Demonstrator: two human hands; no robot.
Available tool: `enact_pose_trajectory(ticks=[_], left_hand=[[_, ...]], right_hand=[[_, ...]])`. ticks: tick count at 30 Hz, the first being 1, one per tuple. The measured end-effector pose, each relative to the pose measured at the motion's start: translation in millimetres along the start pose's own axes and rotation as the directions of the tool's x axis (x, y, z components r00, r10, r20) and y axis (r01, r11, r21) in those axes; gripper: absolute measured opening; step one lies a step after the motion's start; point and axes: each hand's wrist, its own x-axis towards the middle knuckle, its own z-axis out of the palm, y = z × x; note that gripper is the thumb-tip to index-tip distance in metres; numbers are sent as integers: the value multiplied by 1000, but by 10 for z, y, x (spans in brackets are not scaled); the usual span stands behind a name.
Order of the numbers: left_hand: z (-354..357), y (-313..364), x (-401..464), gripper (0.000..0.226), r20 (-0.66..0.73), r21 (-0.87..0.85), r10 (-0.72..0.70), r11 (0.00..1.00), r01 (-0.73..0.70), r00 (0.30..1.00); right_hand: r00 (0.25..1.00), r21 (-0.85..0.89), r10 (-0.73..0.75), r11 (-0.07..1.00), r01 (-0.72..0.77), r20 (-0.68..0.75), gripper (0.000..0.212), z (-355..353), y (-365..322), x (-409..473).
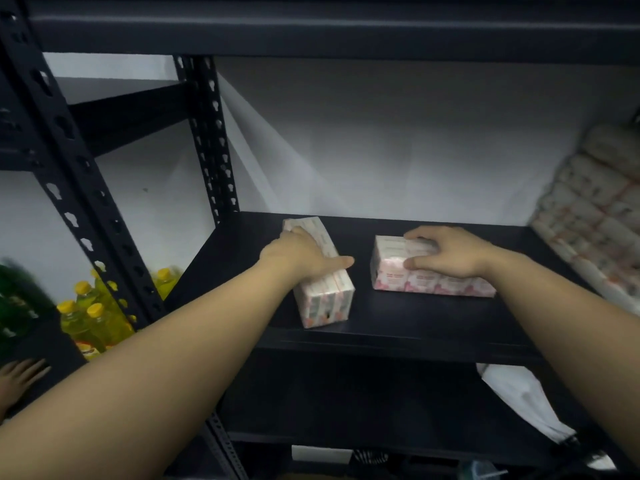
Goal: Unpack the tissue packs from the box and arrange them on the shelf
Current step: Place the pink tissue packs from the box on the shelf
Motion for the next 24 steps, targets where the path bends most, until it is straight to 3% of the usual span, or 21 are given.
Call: enact_pose_trajectory(ticks=[6,12,15,20,22,24], left_hand=[[-166,-37,138,111,65,50,108,993,-111,992],[-346,-33,146,105,176,153,153,972,-180,972],[-239,89,159,99,130,181,141,970,-163,981],[103,212,269,107,-44,151,100,984,-93,994],[157,186,306,102,-82,162,147,978,-132,986],[158,138,335,96,-102,169,198,969,-180,975]], right_hand=[[997,-15,30,999,-31,-75,73,31,163,-73],[960,-117,211,965,-235,-186,74,-38,120,-85],[928,-116,301,936,-331,-218,78,-56,122,-94],[886,-20,432,897,-441,-166,67,-105,189,-175],[884,-73,427,892,-446,-190,66,-123,231,-219],[917,-176,311,917,-359,-251,62,-125,309,-225]])
